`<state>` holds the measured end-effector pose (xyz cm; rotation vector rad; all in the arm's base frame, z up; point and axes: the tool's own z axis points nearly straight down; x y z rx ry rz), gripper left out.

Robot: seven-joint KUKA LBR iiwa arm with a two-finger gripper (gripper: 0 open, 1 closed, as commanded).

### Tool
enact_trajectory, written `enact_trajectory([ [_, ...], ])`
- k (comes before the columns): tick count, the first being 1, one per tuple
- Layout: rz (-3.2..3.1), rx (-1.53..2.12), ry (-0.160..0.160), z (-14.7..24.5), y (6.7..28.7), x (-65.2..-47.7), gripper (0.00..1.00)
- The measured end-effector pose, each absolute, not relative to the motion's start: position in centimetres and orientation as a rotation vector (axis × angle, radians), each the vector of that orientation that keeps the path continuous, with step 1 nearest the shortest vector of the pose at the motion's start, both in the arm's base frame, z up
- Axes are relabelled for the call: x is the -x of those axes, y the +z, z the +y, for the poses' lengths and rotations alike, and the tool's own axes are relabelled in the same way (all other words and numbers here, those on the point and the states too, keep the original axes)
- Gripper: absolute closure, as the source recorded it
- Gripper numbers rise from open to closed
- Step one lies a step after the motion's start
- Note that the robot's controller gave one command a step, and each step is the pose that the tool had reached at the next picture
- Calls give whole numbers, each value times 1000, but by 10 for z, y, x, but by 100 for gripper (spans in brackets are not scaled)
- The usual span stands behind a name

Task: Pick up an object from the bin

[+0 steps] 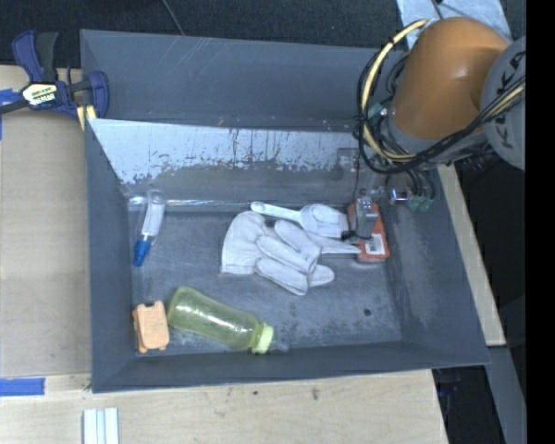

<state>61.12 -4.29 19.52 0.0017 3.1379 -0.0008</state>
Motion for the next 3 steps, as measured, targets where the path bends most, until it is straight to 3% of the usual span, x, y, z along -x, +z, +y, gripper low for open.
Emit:
enact_trajectory([
  [1, 3132, 148, -2, -6, 78, -595, 100],
  [2, 3132, 149, -1, -6, 78, -595, 0],
  [3, 3132, 151, 0, -6, 79, -595, 100],
])
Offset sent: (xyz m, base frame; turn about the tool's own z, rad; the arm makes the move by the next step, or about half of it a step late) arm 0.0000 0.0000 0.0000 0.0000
